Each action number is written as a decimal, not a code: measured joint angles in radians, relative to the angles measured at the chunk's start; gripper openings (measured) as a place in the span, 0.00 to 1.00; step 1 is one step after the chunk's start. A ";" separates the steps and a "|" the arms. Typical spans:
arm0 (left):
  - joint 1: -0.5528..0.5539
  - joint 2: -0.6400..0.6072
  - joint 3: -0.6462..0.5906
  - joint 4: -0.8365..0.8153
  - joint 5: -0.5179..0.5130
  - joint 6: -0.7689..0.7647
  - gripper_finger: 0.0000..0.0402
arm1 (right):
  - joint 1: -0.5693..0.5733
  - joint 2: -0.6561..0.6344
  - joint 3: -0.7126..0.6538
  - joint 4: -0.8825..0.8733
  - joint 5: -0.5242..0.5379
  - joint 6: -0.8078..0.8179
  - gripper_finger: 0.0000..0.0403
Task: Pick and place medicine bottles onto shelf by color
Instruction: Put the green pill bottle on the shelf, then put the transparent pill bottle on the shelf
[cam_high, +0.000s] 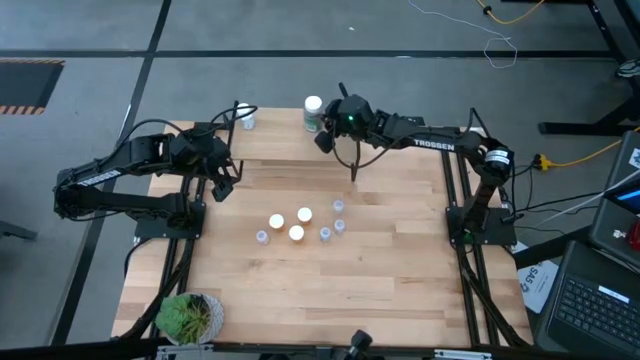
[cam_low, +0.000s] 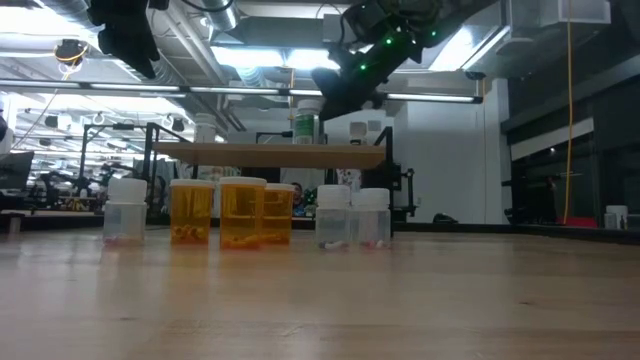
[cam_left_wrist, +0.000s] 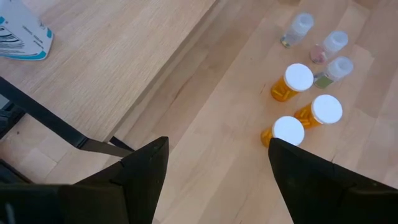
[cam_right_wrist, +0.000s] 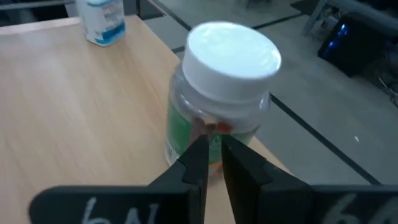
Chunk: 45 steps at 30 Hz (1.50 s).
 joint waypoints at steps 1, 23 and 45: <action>0.000 0.000 0.000 0.000 0.000 0.000 0.68 | 0.000 0.000 0.000 0.006 0.000 -0.001 0.12; 0.000 0.000 0.000 -0.007 0.001 0.000 0.68 | 0.110 -0.151 0.003 -0.329 -0.798 0.087 0.12; 0.000 0.000 0.000 -0.005 0.000 -0.001 0.68 | 0.422 -0.108 0.000 -0.600 -0.365 0.058 0.37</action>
